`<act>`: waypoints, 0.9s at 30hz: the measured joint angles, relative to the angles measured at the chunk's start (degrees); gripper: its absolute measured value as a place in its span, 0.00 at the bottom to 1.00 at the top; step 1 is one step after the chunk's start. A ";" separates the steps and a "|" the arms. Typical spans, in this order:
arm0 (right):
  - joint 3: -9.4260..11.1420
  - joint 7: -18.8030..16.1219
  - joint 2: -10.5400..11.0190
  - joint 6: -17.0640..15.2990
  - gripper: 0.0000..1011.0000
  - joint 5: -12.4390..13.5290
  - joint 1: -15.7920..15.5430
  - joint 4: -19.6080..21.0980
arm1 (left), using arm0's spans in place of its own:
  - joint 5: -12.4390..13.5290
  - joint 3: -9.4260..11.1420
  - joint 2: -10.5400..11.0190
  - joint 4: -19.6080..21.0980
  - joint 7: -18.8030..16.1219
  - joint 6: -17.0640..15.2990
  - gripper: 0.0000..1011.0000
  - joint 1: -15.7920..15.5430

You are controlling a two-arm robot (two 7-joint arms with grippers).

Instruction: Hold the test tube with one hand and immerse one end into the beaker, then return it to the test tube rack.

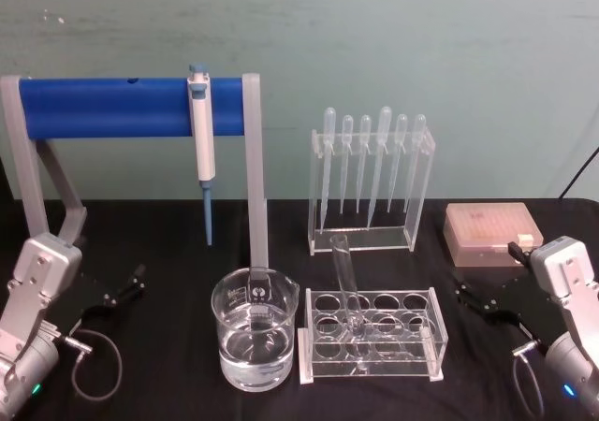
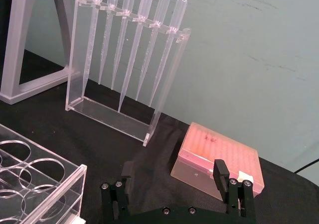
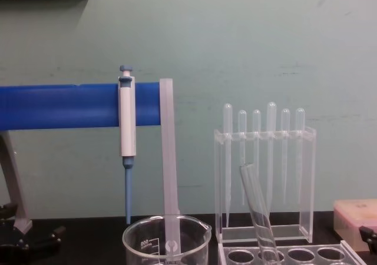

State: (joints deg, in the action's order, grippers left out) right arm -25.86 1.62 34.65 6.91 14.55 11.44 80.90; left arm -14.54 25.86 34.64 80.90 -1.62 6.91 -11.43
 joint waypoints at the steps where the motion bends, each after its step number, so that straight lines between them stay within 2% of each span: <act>1: 0.00 0.00 0.00 0.00 0.99 0.00 0.00 0.00 | 0.00 0.00 0.00 0.00 0.00 0.00 0.99 0.00; 27: 0.00 0.00 0.00 0.00 0.99 0.00 0.00 0.00 | 0.00 0.00 0.00 0.00 0.00 0.00 0.99 0.00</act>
State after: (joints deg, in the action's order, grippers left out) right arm -25.86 1.62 34.65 6.91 14.55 11.44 80.90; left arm -14.55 25.86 34.64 80.90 -1.62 6.91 -11.43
